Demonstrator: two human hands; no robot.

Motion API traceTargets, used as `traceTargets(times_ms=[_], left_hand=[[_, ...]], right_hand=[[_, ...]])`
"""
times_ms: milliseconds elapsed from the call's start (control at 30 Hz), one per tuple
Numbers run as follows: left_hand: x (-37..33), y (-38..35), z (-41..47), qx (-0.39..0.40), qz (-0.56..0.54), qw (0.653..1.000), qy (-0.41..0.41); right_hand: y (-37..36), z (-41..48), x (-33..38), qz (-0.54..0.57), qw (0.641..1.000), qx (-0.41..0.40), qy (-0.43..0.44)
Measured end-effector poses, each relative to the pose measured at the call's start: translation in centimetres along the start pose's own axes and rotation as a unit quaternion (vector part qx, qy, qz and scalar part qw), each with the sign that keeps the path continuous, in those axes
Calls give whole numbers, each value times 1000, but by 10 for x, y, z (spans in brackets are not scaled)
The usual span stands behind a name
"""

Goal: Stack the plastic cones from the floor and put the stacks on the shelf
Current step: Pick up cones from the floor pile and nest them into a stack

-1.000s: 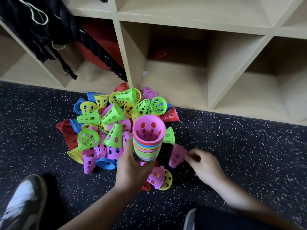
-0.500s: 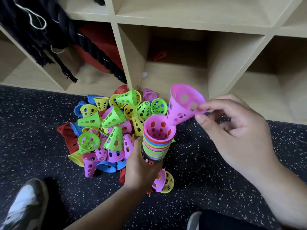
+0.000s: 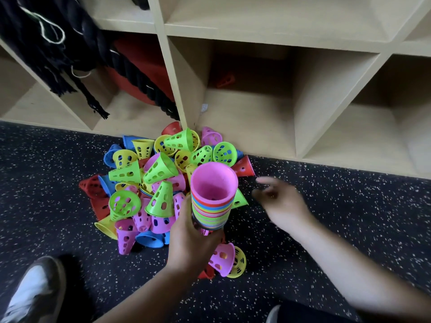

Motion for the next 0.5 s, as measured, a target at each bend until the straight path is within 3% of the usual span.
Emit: traceTargets(times_ms=[100, 200, 300, 400, 500], left_hand=[[0, 4, 2, -2, 4, 1000, 0], [0, 7, 4, 0, 10, 1000, 0], [2, 9, 7, 5, 10, 1000, 6], [3, 10, 10, 4, 9, 1000, 2], [3, 9, 12, -2, 3, 1000, 4]], right_hand=[[-41, 10, -42, -9, 991, 69, -117], [-56, 12, -47, 26, 987, 79, -135], [-59, 11, -48, 40, 989, 42, -136], [-40, 9, -37, 0, 997, -25, -70], [5, -4, 11, 104, 986, -132, -2]])
Point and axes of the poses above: each hand's wrist, its own z-axis towards the middle knuckle, its own y-axis out of the back of the hand, x = y × z, the point moved 3 cm from there along z, towards the middle knuckle, and after that the axes turned 14 degrees about -x, right-handed, at the moved point
